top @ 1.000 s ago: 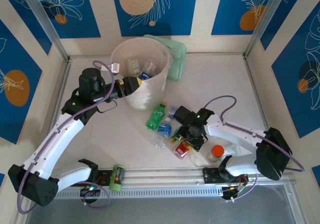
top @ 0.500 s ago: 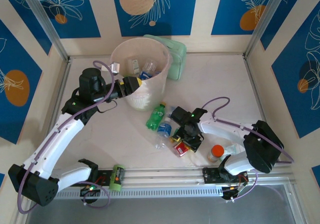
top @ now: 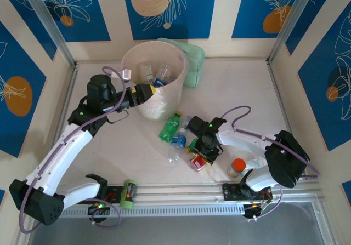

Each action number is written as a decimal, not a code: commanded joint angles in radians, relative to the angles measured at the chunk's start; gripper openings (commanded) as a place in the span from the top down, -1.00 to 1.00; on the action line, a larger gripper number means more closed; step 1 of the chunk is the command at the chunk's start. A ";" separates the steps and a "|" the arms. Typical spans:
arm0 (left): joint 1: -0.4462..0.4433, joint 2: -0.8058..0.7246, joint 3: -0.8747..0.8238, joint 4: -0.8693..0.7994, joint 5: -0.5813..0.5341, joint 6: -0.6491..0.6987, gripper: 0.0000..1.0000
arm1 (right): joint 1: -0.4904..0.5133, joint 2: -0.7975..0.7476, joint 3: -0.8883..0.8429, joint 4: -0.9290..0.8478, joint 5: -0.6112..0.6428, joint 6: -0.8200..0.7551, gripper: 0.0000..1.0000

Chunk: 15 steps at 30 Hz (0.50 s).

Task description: Put the plastic bottles in the bin

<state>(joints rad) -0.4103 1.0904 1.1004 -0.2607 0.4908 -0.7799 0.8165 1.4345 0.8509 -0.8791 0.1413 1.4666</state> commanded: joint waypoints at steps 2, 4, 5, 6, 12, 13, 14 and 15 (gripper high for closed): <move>-0.004 0.000 -0.007 0.037 0.015 -0.007 -0.43 | 0.006 -0.015 -0.002 -0.022 0.020 0.007 0.01; -0.004 0.000 -0.007 0.038 0.014 -0.010 -0.44 | 0.016 -0.027 0.009 -0.034 0.034 0.005 0.01; -0.004 0.000 -0.007 0.038 0.015 -0.010 -0.43 | 0.019 -0.032 0.018 -0.044 0.041 0.003 0.02; -0.004 -0.001 -0.008 0.038 0.015 -0.010 -0.43 | 0.023 -0.035 0.027 -0.056 0.048 0.000 0.02; -0.004 -0.002 -0.012 0.037 0.008 -0.012 -0.43 | 0.039 -0.081 0.078 -0.115 0.085 -0.013 0.04; -0.004 -0.003 -0.011 0.038 0.007 -0.013 -0.44 | 0.042 -0.094 0.084 -0.121 0.089 -0.016 0.04; -0.004 -0.003 -0.012 0.038 0.007 -0.015 -0.44 | 0.045 -0.110 0.091 -0.126 0.094 -0.019 0.05; -0.004 -0.004 -0.011 0.038 0.007 -0.015 -0.44 | 0.048 -0.126 0.097 -0.128 0.100 -0.023 0.05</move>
<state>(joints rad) -0.4103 1.0904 1.1000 -0.2466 0.4904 -0.7872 0.8532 1.3548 0.9134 -0.9474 0.2039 1.4536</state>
